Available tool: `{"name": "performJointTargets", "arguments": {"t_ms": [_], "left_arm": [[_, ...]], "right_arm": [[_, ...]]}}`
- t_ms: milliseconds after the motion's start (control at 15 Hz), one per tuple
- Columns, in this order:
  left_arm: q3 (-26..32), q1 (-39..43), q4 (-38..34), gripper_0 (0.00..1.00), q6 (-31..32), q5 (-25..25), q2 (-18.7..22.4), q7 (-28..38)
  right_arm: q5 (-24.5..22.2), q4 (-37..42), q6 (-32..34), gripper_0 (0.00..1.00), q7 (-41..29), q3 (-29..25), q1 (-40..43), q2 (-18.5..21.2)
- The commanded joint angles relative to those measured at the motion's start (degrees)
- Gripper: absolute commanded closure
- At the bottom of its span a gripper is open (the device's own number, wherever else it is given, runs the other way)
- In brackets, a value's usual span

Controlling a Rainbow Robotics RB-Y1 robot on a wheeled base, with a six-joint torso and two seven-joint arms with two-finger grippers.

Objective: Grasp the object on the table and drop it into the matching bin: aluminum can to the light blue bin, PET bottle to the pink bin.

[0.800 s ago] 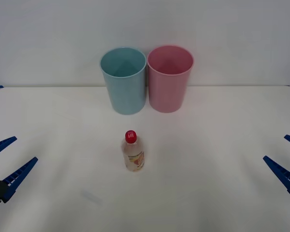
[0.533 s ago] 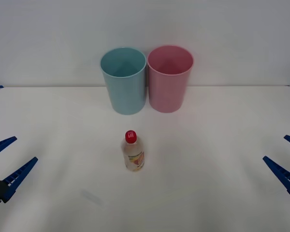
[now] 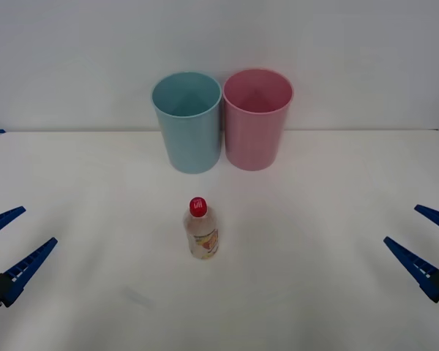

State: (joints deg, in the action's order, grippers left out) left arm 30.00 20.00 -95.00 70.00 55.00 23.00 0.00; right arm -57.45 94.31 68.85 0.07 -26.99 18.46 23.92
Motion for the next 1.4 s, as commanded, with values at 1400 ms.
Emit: {"name": "performJointTargets", "arguments": {"t_ms": [1400], "left_arm": [[0.0, 0.0, 0.0, 0.0, 0.0, 0.0, 0.0, 0.0]], "right_arm": [[4.98, 0.0, -21.48, 0.0, 9.33, 38.41, -15.48, 21.61]]}}
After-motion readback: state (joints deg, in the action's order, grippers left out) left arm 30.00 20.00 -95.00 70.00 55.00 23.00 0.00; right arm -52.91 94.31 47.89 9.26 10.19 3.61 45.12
